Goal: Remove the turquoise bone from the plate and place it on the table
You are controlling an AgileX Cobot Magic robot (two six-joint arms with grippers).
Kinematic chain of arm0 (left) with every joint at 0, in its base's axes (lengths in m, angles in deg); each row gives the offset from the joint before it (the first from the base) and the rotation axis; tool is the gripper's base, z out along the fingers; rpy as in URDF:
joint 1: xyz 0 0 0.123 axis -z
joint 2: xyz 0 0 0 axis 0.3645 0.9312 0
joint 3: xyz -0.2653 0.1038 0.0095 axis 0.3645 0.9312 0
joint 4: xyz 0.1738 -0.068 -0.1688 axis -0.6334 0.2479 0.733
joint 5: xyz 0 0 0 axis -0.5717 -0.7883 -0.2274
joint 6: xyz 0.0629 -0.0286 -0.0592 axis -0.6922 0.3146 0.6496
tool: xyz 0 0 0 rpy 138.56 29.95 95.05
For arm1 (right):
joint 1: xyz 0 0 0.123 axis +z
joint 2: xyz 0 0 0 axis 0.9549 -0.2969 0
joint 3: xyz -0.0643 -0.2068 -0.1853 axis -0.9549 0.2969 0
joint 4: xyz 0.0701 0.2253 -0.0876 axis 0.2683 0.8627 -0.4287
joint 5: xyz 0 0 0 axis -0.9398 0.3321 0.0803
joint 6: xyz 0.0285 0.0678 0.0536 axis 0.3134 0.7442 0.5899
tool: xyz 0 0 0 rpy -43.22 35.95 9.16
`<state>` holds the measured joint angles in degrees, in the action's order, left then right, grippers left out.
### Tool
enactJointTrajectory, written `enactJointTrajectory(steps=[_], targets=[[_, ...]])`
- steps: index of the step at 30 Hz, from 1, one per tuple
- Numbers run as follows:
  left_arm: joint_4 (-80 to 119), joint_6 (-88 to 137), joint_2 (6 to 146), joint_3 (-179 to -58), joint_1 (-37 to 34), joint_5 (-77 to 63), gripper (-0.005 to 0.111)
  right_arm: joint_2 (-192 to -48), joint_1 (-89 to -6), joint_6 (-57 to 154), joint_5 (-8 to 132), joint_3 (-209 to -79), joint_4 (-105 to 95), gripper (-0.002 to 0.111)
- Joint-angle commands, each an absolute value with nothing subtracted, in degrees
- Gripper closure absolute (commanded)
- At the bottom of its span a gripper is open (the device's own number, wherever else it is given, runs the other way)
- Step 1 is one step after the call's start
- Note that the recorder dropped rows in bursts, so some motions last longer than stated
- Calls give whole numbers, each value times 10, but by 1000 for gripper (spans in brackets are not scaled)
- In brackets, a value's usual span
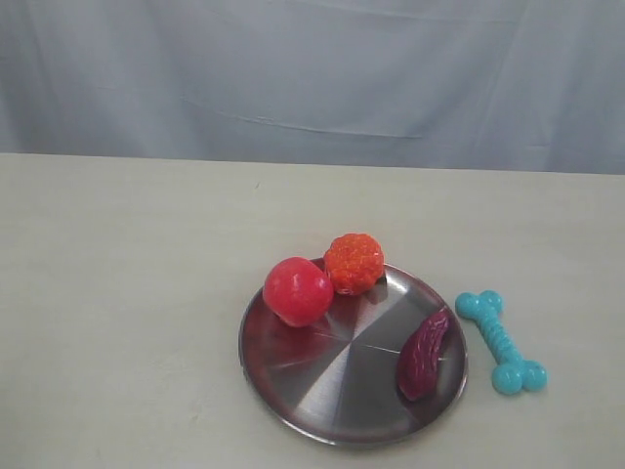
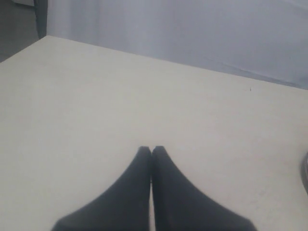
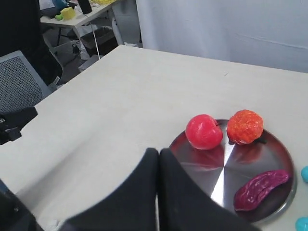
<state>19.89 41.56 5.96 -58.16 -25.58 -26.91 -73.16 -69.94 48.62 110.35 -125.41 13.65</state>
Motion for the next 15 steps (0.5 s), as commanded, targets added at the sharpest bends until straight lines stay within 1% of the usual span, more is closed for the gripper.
enactJointTrajectory(steps=[1,2,3,5,7,13,15], targets=[[195,417,59,-580,-258,-266,107,-687,-761,475,982,-1134,201,109],[195,417,59,-580,-258,-266,107,-664,-794,470,949,-1096,226,109],[195,417,59,-580,-258,-266,107,-654,-808,463,941,-1083,235,109],[195,417,59,-580,-258,-266,107,-610,-865,432,933,-1042,246,109],[195,417,59,-580,-258,-266,107,-591,-888,409,933,-1028,247,109],[195,417,59,-580,-258,-266,107,-583,-889,366,931,-1024,247,109],[195,417,59,-580,-258,-266,107,-587,-889,354,907,-1010,255,109]])
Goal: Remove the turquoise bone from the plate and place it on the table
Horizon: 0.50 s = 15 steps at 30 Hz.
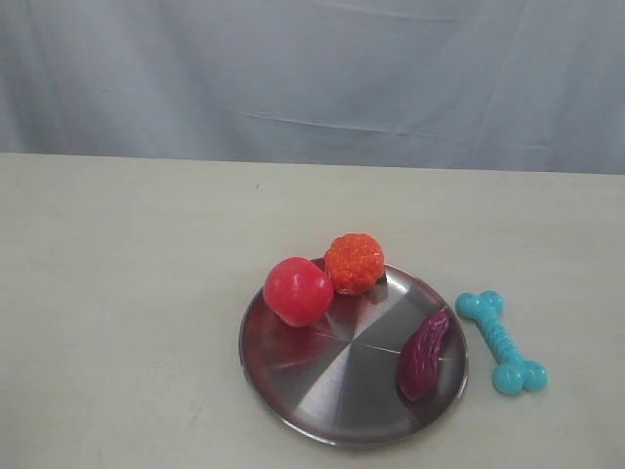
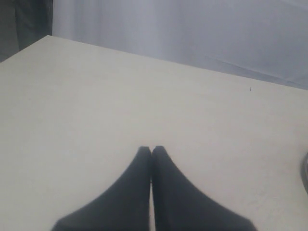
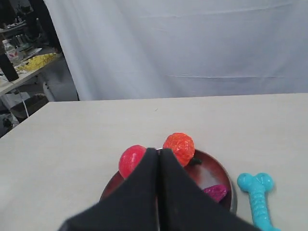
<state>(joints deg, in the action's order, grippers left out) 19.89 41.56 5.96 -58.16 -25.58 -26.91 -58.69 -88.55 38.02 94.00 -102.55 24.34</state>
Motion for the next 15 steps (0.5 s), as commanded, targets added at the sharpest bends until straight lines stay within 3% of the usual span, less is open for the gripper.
enactJointTrajectory(steps=[1,7,15], targets=[[195,417,59,-580,-258,-266,107,-588,-889,344,888,-1000,259,109],[195,417,59,-580,-258,-266,107,-590,-889,270,784,-929,261,109],[195,417,59,-580,-258,-266,107,-547,-889,266,751,-857,156,109]])
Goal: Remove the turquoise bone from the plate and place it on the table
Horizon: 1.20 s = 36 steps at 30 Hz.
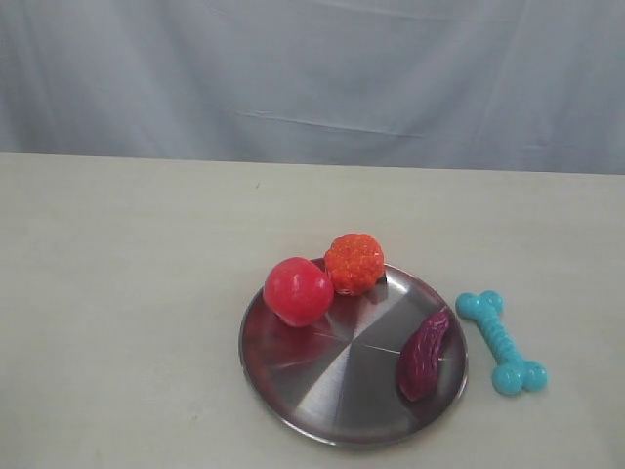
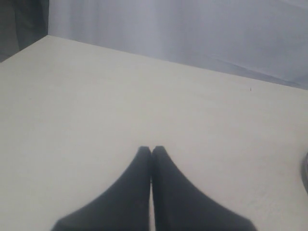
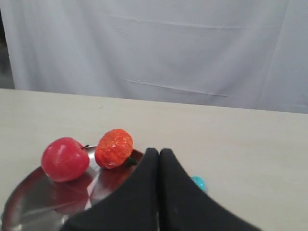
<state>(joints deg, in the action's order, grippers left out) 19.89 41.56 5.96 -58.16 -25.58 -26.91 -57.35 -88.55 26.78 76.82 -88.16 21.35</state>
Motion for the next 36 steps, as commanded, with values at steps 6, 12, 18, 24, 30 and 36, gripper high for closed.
enactJointTrajectory(steps=[6,12,18,24,30,36], targets=[[195,417,59,-580,-258,-266,107,-511,-889,356,712,-806,60,109],[195,417,59,-580,-258,-266,107,-485,-889,414,724,-787,-6,109],[195,417,59,-580,-258,-266,107,-483,-889,414,739,-787,-22,109],[195,417,59,-580,-258,-266,107,-483,-889,421,792,-787,-22,109],[195,417,59,-580,-258,-266,107,-483,-889,424,792,-787,-22,109],[195,417,59,-580,-258,-266,107,-483,-889,424,792,-787,-22,109]])
